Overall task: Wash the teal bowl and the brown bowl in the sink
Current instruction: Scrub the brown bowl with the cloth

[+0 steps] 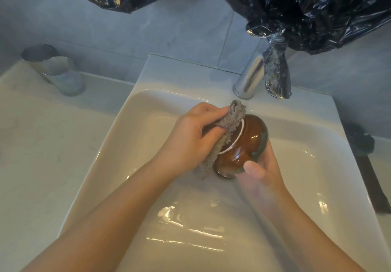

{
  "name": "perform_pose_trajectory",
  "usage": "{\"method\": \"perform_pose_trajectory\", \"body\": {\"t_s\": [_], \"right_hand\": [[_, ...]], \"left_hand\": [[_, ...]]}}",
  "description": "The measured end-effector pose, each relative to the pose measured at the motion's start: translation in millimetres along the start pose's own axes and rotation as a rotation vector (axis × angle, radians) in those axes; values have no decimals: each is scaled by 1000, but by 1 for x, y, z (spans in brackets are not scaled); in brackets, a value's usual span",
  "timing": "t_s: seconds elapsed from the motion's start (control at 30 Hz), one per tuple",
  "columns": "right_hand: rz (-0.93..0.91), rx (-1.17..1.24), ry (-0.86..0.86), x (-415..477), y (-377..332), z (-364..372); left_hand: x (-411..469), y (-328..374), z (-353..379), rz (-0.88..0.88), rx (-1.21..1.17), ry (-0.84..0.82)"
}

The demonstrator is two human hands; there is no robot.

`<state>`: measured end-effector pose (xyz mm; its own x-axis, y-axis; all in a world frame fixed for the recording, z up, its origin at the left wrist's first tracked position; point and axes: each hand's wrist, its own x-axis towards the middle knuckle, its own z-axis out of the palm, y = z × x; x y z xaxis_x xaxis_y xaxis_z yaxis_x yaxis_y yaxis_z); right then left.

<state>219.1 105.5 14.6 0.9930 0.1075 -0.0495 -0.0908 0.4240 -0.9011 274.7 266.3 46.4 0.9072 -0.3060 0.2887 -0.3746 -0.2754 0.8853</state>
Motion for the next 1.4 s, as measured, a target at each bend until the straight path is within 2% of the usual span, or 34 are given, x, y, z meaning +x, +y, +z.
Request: {"method": "perform_pose_trajectory", "body": {"t_s": [0.23, 0.4, 0.6, 0.73, 0.87, 1.03, 1.17, 1.27, 1.4], "right_hand": [[37, 231, -63, 7, -5, 3], [46, 166, -32, 6, -3, -2], [82, 127, -46, 7, -1, -3], [56, 215, -67, 9, -7, -9], [49, 203, -67, 10, -9, -17], [107, 128, -86, 8, -1, -12], [113, 148, -108, 9, -1, -8], [89, 201, -129, 14, -7, -12], [108, 139, -124, 13, -8, -22]], "left_hand": [[2, -2, -10, 200, 103, -169], [-1, -3, -12, 286, 77, -157], [-1, -13, -5, 259, 208, -45], [0, -14, -11, 276, 305, -118], [-1, -5, -11, 349, 238, -192], [-3, -3, -6, 343, 169, -94], [0, -10, -10, 277, 252, -17], [-1, -10, -13, 299, 250, -79], [-5, -1, -7, 364, 167, -119]]}}
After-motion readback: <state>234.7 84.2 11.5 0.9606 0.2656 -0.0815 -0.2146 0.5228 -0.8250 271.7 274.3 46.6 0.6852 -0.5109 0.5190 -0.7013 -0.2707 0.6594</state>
